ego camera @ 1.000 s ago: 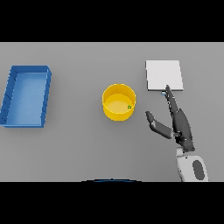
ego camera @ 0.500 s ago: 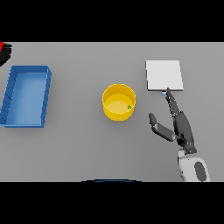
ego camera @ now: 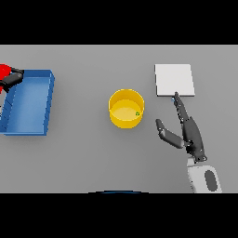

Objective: Pick up the red beaker and tilt it to pour out 1 green nut into yellow bowl. Pick up the yellow bowl and place it on the metallic measuring scale.

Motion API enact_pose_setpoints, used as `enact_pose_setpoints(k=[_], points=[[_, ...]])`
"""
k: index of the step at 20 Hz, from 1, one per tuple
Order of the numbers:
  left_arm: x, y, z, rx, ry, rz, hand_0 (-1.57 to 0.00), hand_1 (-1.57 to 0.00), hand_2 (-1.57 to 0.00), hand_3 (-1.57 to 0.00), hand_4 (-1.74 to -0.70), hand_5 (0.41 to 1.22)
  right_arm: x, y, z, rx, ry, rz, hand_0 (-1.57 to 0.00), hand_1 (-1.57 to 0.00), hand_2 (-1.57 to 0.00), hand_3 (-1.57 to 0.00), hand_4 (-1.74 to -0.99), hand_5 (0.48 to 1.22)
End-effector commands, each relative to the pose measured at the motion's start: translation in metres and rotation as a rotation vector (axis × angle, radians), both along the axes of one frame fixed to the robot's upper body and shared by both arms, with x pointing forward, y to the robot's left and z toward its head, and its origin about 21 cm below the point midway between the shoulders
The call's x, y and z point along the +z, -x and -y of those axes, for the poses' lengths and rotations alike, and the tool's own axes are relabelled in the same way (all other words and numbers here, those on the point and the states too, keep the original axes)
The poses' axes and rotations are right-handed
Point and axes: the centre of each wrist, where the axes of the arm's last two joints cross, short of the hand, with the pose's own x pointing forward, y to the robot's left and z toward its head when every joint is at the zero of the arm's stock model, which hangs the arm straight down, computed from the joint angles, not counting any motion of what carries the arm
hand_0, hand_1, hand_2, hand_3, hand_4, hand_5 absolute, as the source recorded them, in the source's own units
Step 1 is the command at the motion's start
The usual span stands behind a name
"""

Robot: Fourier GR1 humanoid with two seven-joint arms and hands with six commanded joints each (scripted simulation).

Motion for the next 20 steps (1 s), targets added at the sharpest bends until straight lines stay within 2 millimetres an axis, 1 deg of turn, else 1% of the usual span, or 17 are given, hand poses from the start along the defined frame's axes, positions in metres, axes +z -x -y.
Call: enact_pose_setpoints(k=[1,2,3,4,5,6,8,9,11,13,14,15,16,17,18,20], points=[[0.002,0.003,-0.001,-0.035,0.019,-0.02,-1.17,-1.07,-1.02,-1.05,-1.23,0.737,-0.001,0.004,0.003,-0.002,0.003,0.006,0.0,0.0,0.0,0.0,-1.151,0.67],[0.001,0.008,-0.002,-0.075,0.055,-0.033,-0.94,-0.86,-0.82,-0.84,-1.13,0.705,-0.001,0.003,0.001,-0.008,0.001,0.003,0.0,0.0,0.0,0.0,-1.149,0.67],[0.001,0.01,-0.006,-0.095,0.093,-0.043,-0.75,-0.69,-0.65,-0.67,-1.05,0.683,-0.003,0.002,0.003,-0.006,0.0,0.003,0.0,0.0,0.0,0.0,-1.15,0.671],[0.001,0.009,-0.007,-0.109,0.065,-0.084,-0.6,-0.55,-0.52,-0.54,-0.98,0.664,-0.002,0.004,0.005,-0.005,-0.004,0.01,0.0,0.0,0.0,0.0,-1.153,0.67],[0.006,0.01,-0.008,-0.127,0.035,-0.105,-0.48,-0.44,-0.42,-0.43,-0.92,0.651,-0.001,0.004,0.003,-0.005,-0.011,0.016,0.0,0.0,0.0,0.0,-1.155,0.67],[0.005,0.009,-0.009,-0.136,0.012,-0.127,-0.38,-0.35,-0.33,-0.34,-0.88,0.644,-0.001,0.003,0.001,-0.008,-0.008,0.014,0.0,0.0,0.0,0.0,-1.155,0.669],[0.001,0.009,-0.008,-0.127,-0.033,-0.17,-0.25,-0.22,-0.21,-0.22,-0.83,0.627,0.001,0.004,0.005,-0.014,0.018,0.016,0.0,0.0,0.0,0.0,-1.156,0.665],[-0.004,0.011,-0.007,-0.127,-0.053,-0.174,-0.2,-0.18,-0.17,-0.18,-0.81,0.627,0.001,0.004,0.005,-0.019,0.025,0.014,0.0,0.0,0.0,0.0,-1.157,0.665],[-0.004,0.008,-0.006,-0.124,-0.075,-0.155,-0.13,-0.11,-0.11,-0.11,-0.79,0.627,0.0,0.002,0.001,-0.015,0.029,0.009,0.0,0.0,0.0,0.0,-1.157,0.665],[-0.002,0.006,-0.003,-0.139,-0.077,-0.108,-0.08,-0.07,-0.07,-0.07,-0.78,0.631,-0.002,0.003,0.002,-0.029,0.044,-0.007,0.0,0.0,0.0,0.0,-1.144,0.644],[0.002,0.004,0.0,-0.142,-0.059,-0.078,-0.06,-0.06,-0.06,-0.06,-0.78,0.633,0.004,0.0,-0.002,-0.046,0.096,-0.023,0.0,0.0,0.0,0.0,-1.131,0.631],[0.001,0.005,-0.003,-0.151,-0.047,-0.053,-0.05,-0.05,-0.04,-0.05,-0.78,0.635,0.004,-0.001,-0.004,-0.023,0.12,-0.02,0.0,0.0,0.0,0.0,-1.115,0.638],[0.001,0.008,-0.002,-0.158,-0.024,-0.032,-0.04,-0.04,-0.03,-0.04,-0.78,0.644,0.01,-0.004,-0.003,0.026,0.154,0.011,0.0,0.0,0.0,0.0,-1.087,0.649],[0.002,0.008,0.002,-0.163,-0.008,-0.025,-0.03,-0.03,-0.03,-0.03,-0.79,0.652,0.011,-0.008,-0.004,0.081,0.192,0.017,0.0,0.0,0.0,0.0,-1.08,0.662],[-0.001,0.01,0.003,-0.174,0.001,-0.016,-0.03,-0.02,-0.02,-0.02,-0.79,0.657,0.016,-0.014,0.001,0.117,0.261,0.016,0.0,0.0,0.0,0.0,-1.088,0.665],[-0.003,0.012,0.006,-0.178,0.012,-0.008,-0.02,-0.01,-0.01,-0.01,-0.8,0.666,0.023,-0.026,0.001,0.167,0.45,0.019,0.0,0.0,0.0,0.0,-1.122,0.649]])
